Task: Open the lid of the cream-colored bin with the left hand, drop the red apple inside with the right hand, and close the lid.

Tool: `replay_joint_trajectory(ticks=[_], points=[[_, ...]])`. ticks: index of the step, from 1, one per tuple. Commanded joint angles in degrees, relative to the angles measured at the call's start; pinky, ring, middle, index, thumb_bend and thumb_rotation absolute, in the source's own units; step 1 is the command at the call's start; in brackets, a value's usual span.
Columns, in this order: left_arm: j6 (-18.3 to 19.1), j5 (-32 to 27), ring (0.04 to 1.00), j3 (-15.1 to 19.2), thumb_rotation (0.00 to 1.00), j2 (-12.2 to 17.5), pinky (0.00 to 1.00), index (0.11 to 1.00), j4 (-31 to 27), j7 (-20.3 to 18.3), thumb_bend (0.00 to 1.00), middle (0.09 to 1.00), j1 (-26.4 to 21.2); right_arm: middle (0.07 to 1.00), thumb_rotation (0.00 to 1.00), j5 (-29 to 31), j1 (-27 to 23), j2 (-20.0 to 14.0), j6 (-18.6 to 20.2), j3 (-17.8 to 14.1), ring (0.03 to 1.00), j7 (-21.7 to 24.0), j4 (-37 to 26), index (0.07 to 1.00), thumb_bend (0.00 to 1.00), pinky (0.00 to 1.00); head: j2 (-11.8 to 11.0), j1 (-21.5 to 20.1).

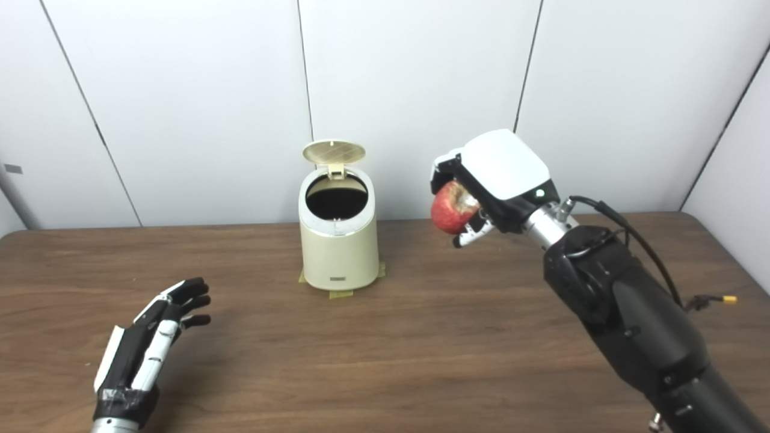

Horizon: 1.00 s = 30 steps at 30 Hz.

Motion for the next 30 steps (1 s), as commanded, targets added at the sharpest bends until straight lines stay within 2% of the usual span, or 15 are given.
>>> replay_joint_trajectory(ticks=[1,3,6,7,12,19,23,26,30], points=[[-2.63,0.47,0.802,-0.22,0.78,0.15,0.71,0.793,0.04,0.18,0.51,0.816,-1.02,0.549,0.00,-0.75,-3.44,0.99,-0.73,-1.52,0.430,0.51,-3.36,0.458,0.51,0.39,-0.04,0.03],[-2.51,0.66,0.802,-0.32,0.78,0.12,0.72,0.797,0.27,0.25,0.52,0.818,-1.08,0.560,0.00,-1.51,-4.10,3.03,-1.57,-1.38,0.417,1.04,-5.36,0.466,0.51,0.38,-0.24,0.09],[-2.91,0.99,0.801,-0.45,0.79,-0.04,0.72,0.802,0.87,0.45,0.53,0.820,-1.22,0.562,0.00,-2.66,-4.76,5.51,-3.55,-1.22,0.401,0.86,-6.76,0.469,0.51,0.31,-0.83,0.16],[-2.98,1.08,0.800,-0.53,0.79,-0.12,0.72,0.801,1.00,0.51,0.53,0.819,-1.24,0.562,0.00,-2.12,-5.03,6.48,-5.08,-1.13,0.398,0.00,-6.42,0.469,0.51,0.30,-1.10,0.24],[-3.63,1.44,0.803,-0.85,0.79,-0.43,0.73,0.808,1.89,0.81,0.49,0.824,-1.49,0.537,0.00,-3.15,-6.45,10.52,-11.38,-0.72,0.445,-4.56,-2.71,0.442,0.50,0.34,-1.59,0.52],[-3.79,1.84,0.802,-1.11,0.80,-0.70,0.73,0.805,2.87,1.23,0.47,0.820,-1.84,0.560,0.00,-4.63,-9.24,14.63,-15.50,-0.69,0.445,-9.69,6.39,0.456,0.49,0.33,-2.63,0.61],[-4.12,1.78,0.797,-1.43,0.78,-1.07,0.74,0.806,3.57,1.31,0.47,0.819,-1.85,0.567,0.00,-5.31,-10.73,15.24,-17.11,-0.17,0.447,-12.05,12.27,0.458,0.49,0.32,-3.14,0.85],[-4.74,1.90,0.790,-1.49,0.76,-1.18,0.73,0.802,4.28,1.52,0.47,0.815,-1.96,0.571,0.00,-6.89,-12.25,15.65,-18.83,0.90,0.451,-15.91,18.01,0.457,0.49,0.32,-3.23,0.78],[-4.58,1.14,0.792,-1.53,0.73,-1.23,0.74,0.799,4.33,1.32,0.43,0.817,-1.96,0.539,0.00,-8.33,-13.61,16.09,-19.34,2.01,0.451,-19.11,23.33,0.439,0.50,0.34,-3.22,0.71]])
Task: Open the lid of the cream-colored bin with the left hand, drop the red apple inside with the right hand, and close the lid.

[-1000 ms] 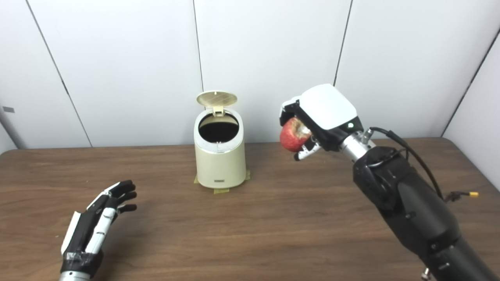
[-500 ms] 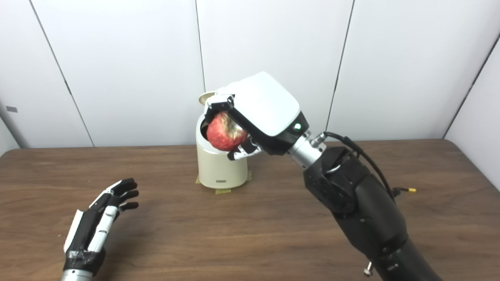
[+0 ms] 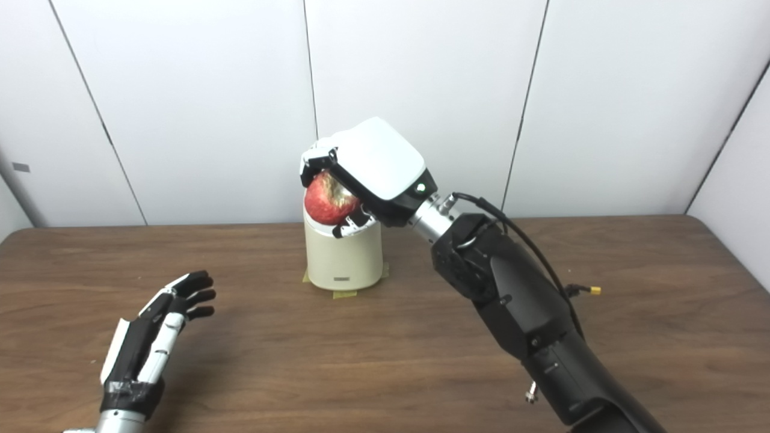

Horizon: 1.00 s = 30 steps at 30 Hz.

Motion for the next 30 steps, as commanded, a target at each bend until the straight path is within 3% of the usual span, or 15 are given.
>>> replay_joint_trajectory(ticks=[1,15,30], points=[[-2.57,0.68,0.793,-0.66,0.72,-0.91,0.74,0.799,2.14,0.38,0.42,0.817,-0.38,0.536,0.00,-0.31,-4.30,0.17,-0.71,-0.17,0.452,-3.23,0.40,0.437,0.50,0.34,0.06,-0.10],[-2.09,0.89,0.793,-0.81,0.70,-0.95,0.74,0.798,1.87,0.49,0.43,0.814,-0.24,0.542,0.00,-2.20,-6.15,-0.32,0.61,2.01,0.469,-6.44,6.39,0.448,0.50,0.37,0.15,0.08],[-1.50,1.58,0.802,-0.75,0.69,-0.90,0.73,0.800,1.41,0.94,0.42,0.819,-0.08,0.537,0.00,-3.28,-7.93,0.10,3.29,2.20,0.466,-9.46,12.20,0.441,0.50,0.35,0.28,0.09]])
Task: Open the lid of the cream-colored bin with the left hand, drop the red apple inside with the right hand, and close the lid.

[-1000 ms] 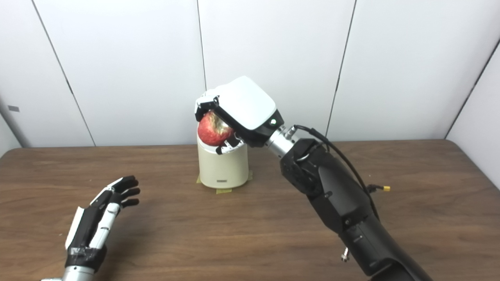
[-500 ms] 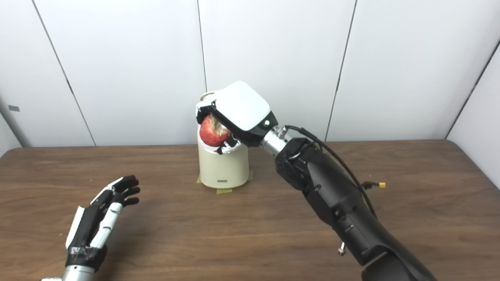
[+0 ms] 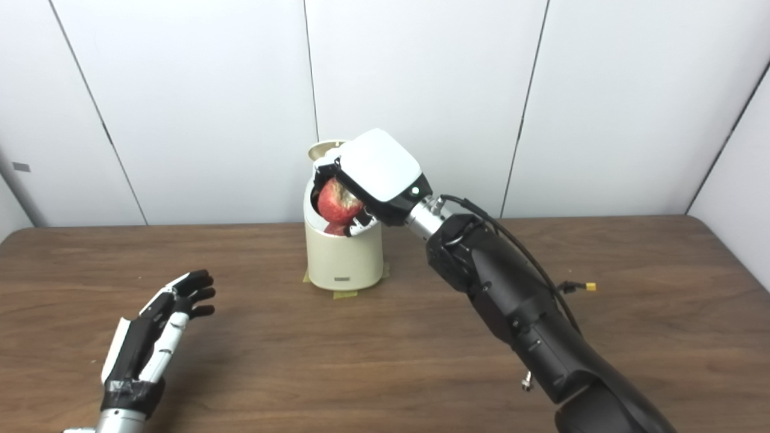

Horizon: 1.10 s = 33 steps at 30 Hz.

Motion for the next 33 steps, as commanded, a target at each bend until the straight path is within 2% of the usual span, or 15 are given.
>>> replay_joint_trajectory(ticks=[1,15,19,21,22,23,24,25,27,33], points=[[-1.59,1.53,0.802,-0.68,0.69,-0.90,0.73,0.800,1.35,0.77,0.42,0.819,-0.01,0.543,0.00,0.44,-4.14,-0.02,1.68,-0.65,0.471,-1.63,-0.72,0.449,0.50,0.36,0.04,-0.04],[-1.70,1.44,0.798,-0.87,0.69,-1.04,0.72,0.798,1.24,0.69,0.42,0.816,0.19,0.552,0.00,1.61,-4.58,0.42,2.38,-0.99,0.472,-3.22,-0.18,0.457,0.50,0.37,0.02,0.15],[-1.76,1.46,0.798,-0.90,0.69,-0.97,0.72,0.795,1.26,0.67,0.42,0.815,0.13,0.572,0.00,1.22,-4.10,0.46,2.37,-0.76,0.478,-4.55,-0.25,0.463,0.49,0.34,0.02,0.24],[-1.66,0.81,0.799,-0.81,0.68,-1.03,0.73,0.795,1.26,0.48,0.42,0.814,0.12,0.592,0.11,0.87,-3.70,0.44,2.46,-0.63,0.527,-5.56,-0.45,0.481,0.52,0.42,0.01,0.20],[-1.76,1.07,0.799,-0.82,0.68,-0.99,0.73,0.794,1.28,0.57,0.42,0.814,0.13,0.597,0.12,0.93,-3.48,0.42,2.42,-0.61,0.536,-5.88,-0.66,0.484,0.52,0.43,0.08,0.19],[-1.79,1.38,0.797,-0.82,0.69,-0.99,0.73,0.795,1.25,0.73,0.42,0.813,0.15,0.623,0.13,1.02,-3.30,0.42,2.44,-0.60,0.557,-6.08,-0.87,0.526,0.74,0.45,0.11,0.21],[-1.83,1.61,0.794,-0.83,0.69,-0.98,0.72,0.795,1.22,0.83,0.42,0.812,0.17,0.650,0.13,1.12,-3.20,0.42,2.46,-0.60,0.580,-6.19,-1.03,0.563,0.90,0.47,0.13,0.23],[-1.81,1.64,0.793,-0.83,0.69,-0.97,0.72,0.794,1.22,0.84,0.42,0.811,0.16,0.659,0.13,1.13,-3.00,0.48,2.81,-0.68,0.588,-6.13,-1.41,0.576,0.95,0.47,0.13,0.23],[-1.70,1.52,0.797,-0.82,0.69,-0.98,0.72,0.796,1.14,0.79,0.41,0.814,0.16,0.699,0.15,1.15,-2.72,0.65,3.68,-0.85,0.623,-5.76,-2.01,0.627,0.99,0.50,0.15,0.13],[-1.51,1.41,0.794,-0.82,0.68,-1.05,0.72,0.798,1.01,0.80,0.41,0.814,0.22,0.735,0.16,1.16,-2.81,0.63,4.63,-0.74,0.663,-5.94,-1.55,0.675,1.00,0.51,0.18,0.20]])
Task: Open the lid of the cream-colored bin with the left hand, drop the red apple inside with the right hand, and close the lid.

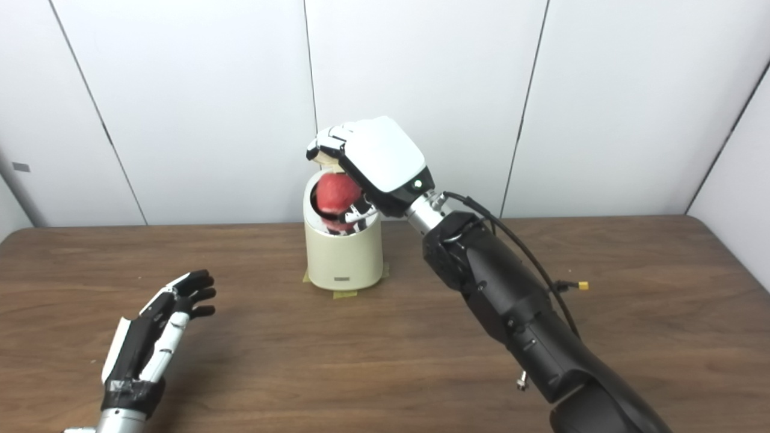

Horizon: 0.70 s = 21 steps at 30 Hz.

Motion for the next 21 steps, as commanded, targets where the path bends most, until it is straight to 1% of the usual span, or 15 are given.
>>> replay_joint_trajectory(ticks=[1,6,11,14,16,17,18,19,20,21], points=[[-1.74,1.20,0.794,-0.69,0.68,-1.05,0.72,0.798,1.22,0.66,0.41,0.814,0.18,0.737,0.16,0.51,-2.75,-0.16,1.43,-0.74,0.664,-1.33,-1.17,0.677,1.00,0.50,0.01,-0.06],[-1.38,1.16,0.797,-0.70,0.69,-0.93,0.73,0.799,1.36,0.55,0.42,0.816,0.09,0.741,0.18,0.61,-2.70,-0.10,1.93,-0.78,0.676,-1.22,-1.41,0.681,1.00,0.52,0.01,-0.06],[-1.27,1.41,0.796,-0.73,0.70,-0.91,0.72,0.800,1.14,0.63,0.42,0.816,0.10,0.732,0.15,0.82,-2.74,-0.20,1.87,-0.77,0.667,-1.17,-1.62,0.670,1.00,0.52,0.01,-0.06],[-1.47,1.47,0.796,-0.74,0.70,-0.92,0.72,0.800,1.30,0.66,0.41,0.817,0.05,0.718,0.14,1.19,-2.72,-0.08,1.46,-0.98,0.657,-2.37,-1.22,0.657,1.00,0.51,-0.05,-0.19],[-1.64,1.17,0.796,-0.72,0.69,-1.03,0.72,0.800,1.41,0.61,0.41,0.816,0.00,0.698,0.15,1.05,-2.45,-0.05,1.18,-1.24,0.643,-4.72,-1.27,0.637,0.99,0.50,-0.06,-0.08],[-1.77,1.14,0.796,-0.74,0.68,-1.07,0.72,0.800,1.45,0.60,0.41,0.816,-0.03,0.675,0.17,1.08,-2.00,0.00,1.04,-1.61,0.621,-6.39,-1.83,0.613,0.96,0.48,-0.03,0.01],[-1.66,0.80,0.793,-0.71,0.68,-1.14,0.72,0.801,1.43,0.51,0.41,0.814,-0.05,0.628,0.18,1.39,-1.31,0.08,0.77,-2.18,0.572,-8.17,-2.84,0.567,0.90,0.44,0.01,0.01],[-1.68,0.91,0.791,-0.74,0.68,-1.15,0.72,0.800,1.49,0.55,0.42,0.813,-0.08,0.573,0.17,2.60,-0.14,0.30,0.54,-3.17,0.512,-8.92,-4.72,0.521,0.84,0.40,-0.05,0.01],[-1.62,1.36,0.787,-0.81,0.68,-1.09,0.72,0.799,1.49,0.67,0.42,0.812,-0.10,0.522,0.16,4.01,1.02,0.63,0.37,-4.23,0.452,-9.26,-6.52,0.500,0.68,0.35,-0.11,0.03],[-1.44,1.64,0.786,-0.86,0.71,-1.07,0.72,0.802,1.38,0.76,0.42,0.813,-0.12,0.478,0.15,5.41,2.35,1.03,0.00,-5.41,0.400,-10.08,-8.22,0.486,0.59,0.30,-0.06,-0.01]])
